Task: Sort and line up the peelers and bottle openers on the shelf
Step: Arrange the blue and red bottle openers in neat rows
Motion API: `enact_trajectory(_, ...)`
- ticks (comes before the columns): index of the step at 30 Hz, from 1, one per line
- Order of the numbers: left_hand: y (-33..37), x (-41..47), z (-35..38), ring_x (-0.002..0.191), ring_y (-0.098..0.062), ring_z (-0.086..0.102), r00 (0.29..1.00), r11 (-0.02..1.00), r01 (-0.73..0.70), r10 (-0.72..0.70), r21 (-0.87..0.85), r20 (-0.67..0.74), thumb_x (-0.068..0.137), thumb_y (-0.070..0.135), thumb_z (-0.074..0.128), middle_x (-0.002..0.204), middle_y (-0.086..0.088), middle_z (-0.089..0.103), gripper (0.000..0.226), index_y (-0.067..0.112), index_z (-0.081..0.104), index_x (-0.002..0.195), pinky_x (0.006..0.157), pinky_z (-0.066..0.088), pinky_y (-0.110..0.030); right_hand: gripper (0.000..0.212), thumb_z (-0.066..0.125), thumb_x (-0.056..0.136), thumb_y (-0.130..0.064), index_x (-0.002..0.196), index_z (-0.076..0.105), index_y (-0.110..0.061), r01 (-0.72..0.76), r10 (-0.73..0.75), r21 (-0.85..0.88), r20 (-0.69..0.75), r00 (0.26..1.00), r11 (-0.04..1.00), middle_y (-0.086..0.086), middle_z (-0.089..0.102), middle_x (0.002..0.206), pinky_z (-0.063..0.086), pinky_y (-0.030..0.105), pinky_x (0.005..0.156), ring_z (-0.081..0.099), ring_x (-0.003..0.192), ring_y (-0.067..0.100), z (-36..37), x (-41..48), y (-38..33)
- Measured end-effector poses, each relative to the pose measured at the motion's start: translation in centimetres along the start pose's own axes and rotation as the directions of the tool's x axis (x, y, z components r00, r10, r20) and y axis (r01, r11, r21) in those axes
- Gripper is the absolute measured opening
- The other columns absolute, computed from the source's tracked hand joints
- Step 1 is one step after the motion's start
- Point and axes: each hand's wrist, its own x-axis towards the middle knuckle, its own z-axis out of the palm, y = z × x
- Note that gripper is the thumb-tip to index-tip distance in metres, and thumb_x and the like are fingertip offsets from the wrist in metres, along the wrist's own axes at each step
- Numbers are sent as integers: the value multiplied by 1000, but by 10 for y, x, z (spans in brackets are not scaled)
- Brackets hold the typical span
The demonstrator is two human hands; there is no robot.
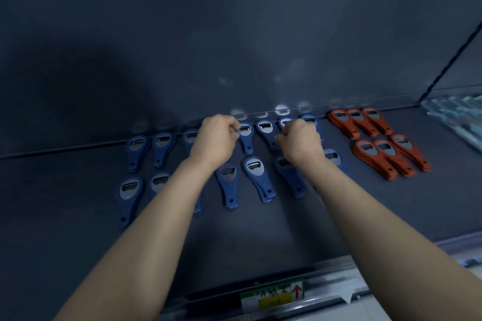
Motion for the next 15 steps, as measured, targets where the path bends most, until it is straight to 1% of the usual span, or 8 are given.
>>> enact_trajectory(2,13,4,13,80,-27,61,997,995,75,-76,64,6,87,8,61,86,-11,65,9,2,66,84,69,49,-31,41,61,89,-22,58,37,-8,-10,9,11,20,1000,1000,5,41,56,28,23,43,42,49,20,-1,3,2)
enact_trajectory(4,22,7,24,79,-34,58,984,973,176,-177,148,-6,84,16,66,80,-14,61,29,3,50,64,61,41,-33,43,64,87,-27,58,37,-9,-9,9,-5,44,999,1000,6,45,60,37,25,51,53,61,28,2,4,1)
enact_trajectory(5,26,9,28,82,-36,59,974,956,226,-228,188,-9,83,21,68,83,-15,62,37,7,42,60,59,38,-32,41,65,85,-30,61,40,-8,-7,8,-14,52,999,1000,7,49,65,40,28,56,58,72,31,4,4,-1)
enact_trajectory(7,33,12,36,91,-35,61,954,919,291,-300,266,-9,81,29,70,94,-14,64,39,11,41,64,61,38,-32,36,66,82,-37,76,49,-6,8,-5,-52,59,998,999,11,60,85,40,31,63,59,91,34,8,5,-4)
enact_trajectory(9,35,15,43,97,-32,61,937,888,336,-348,315,-17,80,30,70,101,-11,65,31,13,45,72,63,40,-31,41,66,81,-42,98,57,-5,22,-15,-102,65,998,995,14,62,104,40,31,66,57,101,34,11,6,-6)
enact_trajectory(11,35,16,48,98,-30,61,928,865,357,-373,352,-24,81,28,69,103,-10,65,24,15,49,76,62,40,-31,45,66,82,-41,107,57,-4,18,-7,-132,79,997,991,14,61,110,40,31,66,55,105,33,14,8,-8)
enact_trajectory(13,35,16,52,99,-29,61,925,852,364,-379,377,-36,82,25,68,103,-9,66,19,14,53,78,61,40,-31,41,64,84,-36,109,56,-5,17,-4,-154,86,996,988,13,60,111,40,30,66,54,106,32,16,9,-8)
enact_trajectory(15,35,16,55,98,-29,61,922,843,370,-386,391,-42,83,24,67,102,-9,66,20,14,51,76,60,40,-31,34,61,86,-30,109,57,-4,28,-14,-166,85,996,986,13,60,111,41,29,66,55,105,32,18,10,-8)
